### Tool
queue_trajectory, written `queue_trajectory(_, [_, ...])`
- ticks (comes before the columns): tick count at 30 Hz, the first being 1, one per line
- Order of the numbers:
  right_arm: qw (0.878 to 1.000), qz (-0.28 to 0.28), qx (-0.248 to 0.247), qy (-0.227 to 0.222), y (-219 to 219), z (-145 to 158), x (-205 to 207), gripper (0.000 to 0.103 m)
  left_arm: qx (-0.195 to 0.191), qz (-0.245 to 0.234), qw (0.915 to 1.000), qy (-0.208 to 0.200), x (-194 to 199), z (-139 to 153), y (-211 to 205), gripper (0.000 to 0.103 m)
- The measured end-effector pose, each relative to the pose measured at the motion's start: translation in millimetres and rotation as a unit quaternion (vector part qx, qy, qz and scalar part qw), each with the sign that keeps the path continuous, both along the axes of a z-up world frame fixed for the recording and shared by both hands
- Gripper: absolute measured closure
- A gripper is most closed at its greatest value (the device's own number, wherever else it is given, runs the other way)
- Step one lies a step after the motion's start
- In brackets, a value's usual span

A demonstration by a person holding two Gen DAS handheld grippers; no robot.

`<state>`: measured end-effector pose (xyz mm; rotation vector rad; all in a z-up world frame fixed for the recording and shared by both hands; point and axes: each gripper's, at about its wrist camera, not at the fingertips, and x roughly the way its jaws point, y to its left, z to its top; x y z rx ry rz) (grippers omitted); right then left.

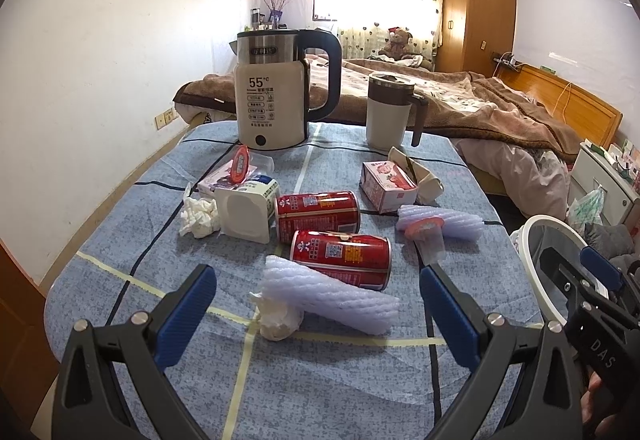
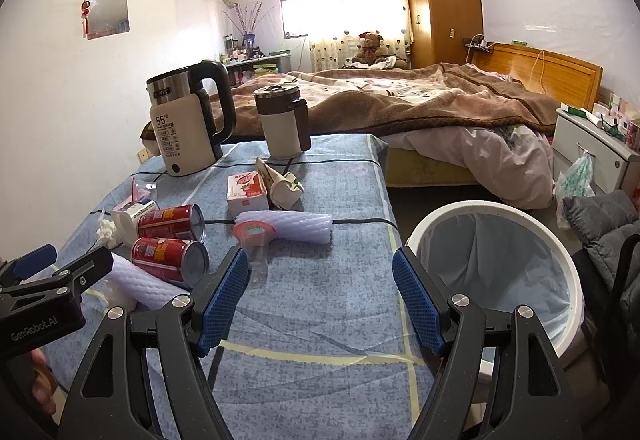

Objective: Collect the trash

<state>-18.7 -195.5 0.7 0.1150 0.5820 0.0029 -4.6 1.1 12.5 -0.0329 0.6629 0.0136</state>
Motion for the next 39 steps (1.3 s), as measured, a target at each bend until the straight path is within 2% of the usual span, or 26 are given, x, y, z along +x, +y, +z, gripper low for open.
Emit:
queue_trajectory(26, [1.0,-0.003,-0.002,0.002,1.5,-0.3,3.0,0.028,0.001,-0.004,1.0,0.003,4.3,-4.5,2.9,0.0])
queue_trajectory(29, [1.0,0.002,-0.001,0.009,2.8,-5.4,8.5,0.028,-0.004,-0.001,1.0,0.006,8.2,-8.5,13.0,0.0])
queue_trajectory(32, [1.0,0.009,-0.002,0.014,4.1,-9.8,15.5,0.028,-0.018,-0.001,0.9994,0.031,15.6,-18.5,28.1,0.0])
queue_trajectory(36, [0.999,0.027,0.008,0.029,5.6,-19.9,29.1,0.028,-0.05,-0.005,0.9978,0.043,18.8,-29.3,50.2,0.0])
queue_trajectory(39, [0.998,0.041,0.013,0.045,8.6,-27.9,40.9,0.028,-0.043,-0.009,0.9978,0.049,21.4,-35.8,62.1,0.003])
